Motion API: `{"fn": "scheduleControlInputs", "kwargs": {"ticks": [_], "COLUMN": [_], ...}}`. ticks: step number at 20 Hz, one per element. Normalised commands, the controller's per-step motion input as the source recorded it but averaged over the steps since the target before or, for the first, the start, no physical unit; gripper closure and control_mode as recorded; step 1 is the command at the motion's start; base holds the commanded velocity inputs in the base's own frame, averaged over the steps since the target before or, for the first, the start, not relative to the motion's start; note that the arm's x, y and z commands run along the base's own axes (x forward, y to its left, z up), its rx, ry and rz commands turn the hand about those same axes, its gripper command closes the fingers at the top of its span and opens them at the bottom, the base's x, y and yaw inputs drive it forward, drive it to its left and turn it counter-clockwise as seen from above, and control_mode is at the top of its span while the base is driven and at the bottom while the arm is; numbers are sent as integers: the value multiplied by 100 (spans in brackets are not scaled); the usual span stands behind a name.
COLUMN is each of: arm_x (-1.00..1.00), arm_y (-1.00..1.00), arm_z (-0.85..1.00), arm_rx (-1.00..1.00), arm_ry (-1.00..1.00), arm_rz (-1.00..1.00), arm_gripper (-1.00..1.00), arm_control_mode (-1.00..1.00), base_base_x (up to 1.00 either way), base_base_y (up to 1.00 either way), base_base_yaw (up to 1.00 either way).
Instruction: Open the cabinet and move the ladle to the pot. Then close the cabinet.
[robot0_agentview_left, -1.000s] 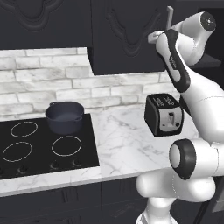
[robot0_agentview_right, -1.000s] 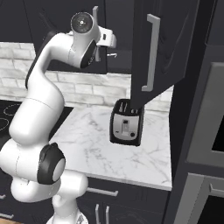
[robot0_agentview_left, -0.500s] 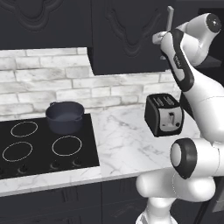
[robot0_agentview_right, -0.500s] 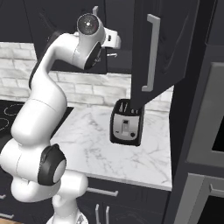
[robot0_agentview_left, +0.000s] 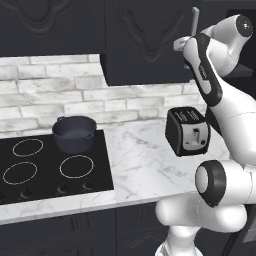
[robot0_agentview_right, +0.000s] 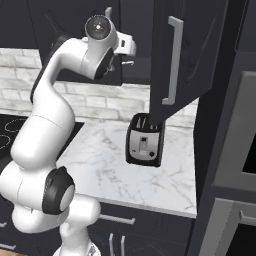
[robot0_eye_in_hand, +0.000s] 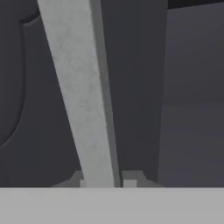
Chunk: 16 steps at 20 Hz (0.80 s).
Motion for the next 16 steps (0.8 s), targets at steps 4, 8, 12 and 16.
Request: {"fn": "scheduleControlInputs", "kwargs": {"ticks": [4, 8, 12, 16], "arm_x": [-52, -76, -73, -65], "arm_y": [0, 0, 6, 5], "arm_z": [6, 21, 13, 0], "arm_rx": [-1, -3, -3, 0], "arm_ry": [-4, -2, 0, -1], "arm_rz": [1, 0, 0, -3], "arm_gripper": [100, 100, 100, 100], "arm_control_mode": [-100, -100, -100, -100], "base_base_x": [0, 0, 0, 0], "base_base_y": [0, 0, 0, 0], "base_base_yaw": [0, 0, 0, 0]}}
